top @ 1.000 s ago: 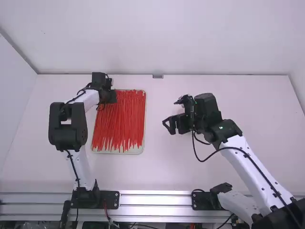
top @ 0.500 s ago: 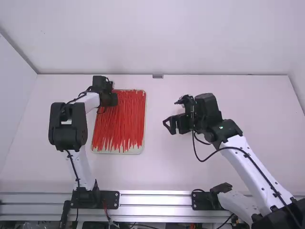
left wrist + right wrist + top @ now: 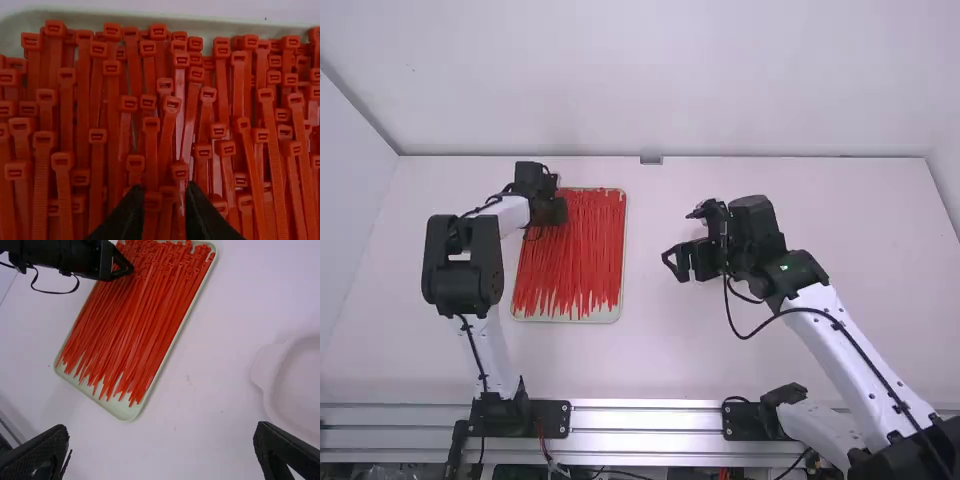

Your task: Fasten the cable tie

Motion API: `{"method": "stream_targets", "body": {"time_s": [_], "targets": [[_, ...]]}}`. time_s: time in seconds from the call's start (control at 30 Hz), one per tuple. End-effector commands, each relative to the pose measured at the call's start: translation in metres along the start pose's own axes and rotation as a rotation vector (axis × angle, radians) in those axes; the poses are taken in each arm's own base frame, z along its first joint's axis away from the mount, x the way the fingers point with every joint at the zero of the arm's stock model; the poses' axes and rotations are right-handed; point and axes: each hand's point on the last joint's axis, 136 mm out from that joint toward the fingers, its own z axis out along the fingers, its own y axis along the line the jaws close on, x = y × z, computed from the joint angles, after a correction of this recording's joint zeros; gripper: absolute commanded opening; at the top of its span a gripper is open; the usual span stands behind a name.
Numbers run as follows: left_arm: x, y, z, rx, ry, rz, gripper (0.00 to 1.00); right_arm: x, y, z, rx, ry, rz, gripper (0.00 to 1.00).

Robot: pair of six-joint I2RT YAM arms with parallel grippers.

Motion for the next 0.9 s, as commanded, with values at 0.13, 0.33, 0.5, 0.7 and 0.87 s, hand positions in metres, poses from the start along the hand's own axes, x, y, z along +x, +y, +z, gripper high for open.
{"method": "stream_targets", "body": {"time_s": [0.13,0.33,0.5,0.7,0.87], "targets": [[0.0151,-0.0006,0.0097,0.001,0.042,0.002,0.23,-0.0126,0.0055,-0.0048,-0.008,-0.024,-0.014,0.98],[0.0157,-0.0005,0.0097,0.001,0.044,0.002,0.21,-0.0130,0.0039,-0.0053,-0.005,-0.026,-0.009,0.99],[0.0169,0.0023,0.0099,-0.015,0.048,0.002,0.18,-0.0130,0.0039,-0.0053,-0.005,-0.026,-0.009,0.99],[0.0187,0.0024,0.0098,-0.016,0.056,0.000,0.14,-0.0132,0.0039,-0.0053,-0.005,-0.027,-0.010,0.98],[0.0198,0.0024,0.0097,-0.015,0.060,-0.001,0.14,-0.0133,0.0039,-0.0053,-0.005,-0.027,-0.010,0.99]]}}
